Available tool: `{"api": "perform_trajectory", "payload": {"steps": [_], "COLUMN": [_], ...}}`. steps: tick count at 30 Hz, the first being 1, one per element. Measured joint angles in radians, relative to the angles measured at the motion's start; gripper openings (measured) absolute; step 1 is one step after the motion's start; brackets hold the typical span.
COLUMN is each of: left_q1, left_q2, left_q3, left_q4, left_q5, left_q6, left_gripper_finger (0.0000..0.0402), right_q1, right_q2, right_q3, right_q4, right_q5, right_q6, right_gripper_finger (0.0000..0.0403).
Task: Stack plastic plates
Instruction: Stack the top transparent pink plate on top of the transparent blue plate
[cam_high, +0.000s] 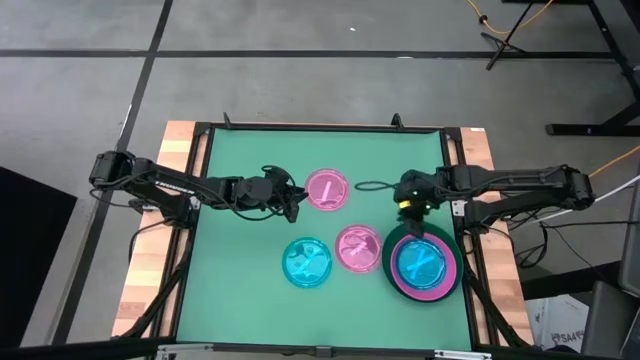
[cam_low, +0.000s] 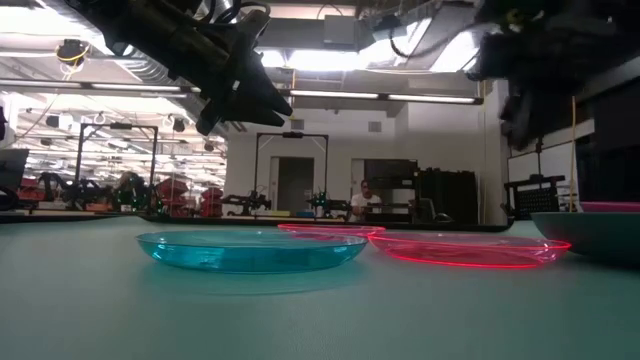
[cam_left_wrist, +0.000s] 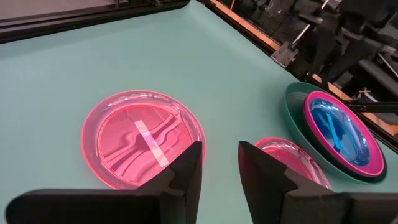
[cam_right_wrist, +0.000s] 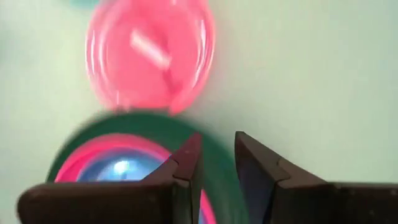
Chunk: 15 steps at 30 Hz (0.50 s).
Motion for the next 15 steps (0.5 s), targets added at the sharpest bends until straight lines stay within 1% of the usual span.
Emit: {"api": "perform_trajectory", "payload": {"steps": [7, 12, 15], "left_q1": [0.000, 0.000, 0.000], "left_q2": [0.000, 0.000, 0.000], "left_q3": [0.000, 0.000, 0.000], "left_q4": [0.000, -0.016, -0.032], "left_q5": [0.000, 0.000, 0.000], "left_q6": [0.000, 0.000, 0.000], "left_gripper_finger": [0.0098, 0.0098, 0.0098], "right_q1": [0.000, 0.000, -0.001], "right_q2": [0.016, 0.074, 0.130], "right_q3": [0.000, 0.000, 0.000], "right_q4": [0.292, 0.409, 0.461], "right_q5": [0.190, 0.315, 0.360], "right_q6": [-0.001, -0.001, -0.001], "right_gripper_finger": [0.0083, 0.0083, 0.0083]}}
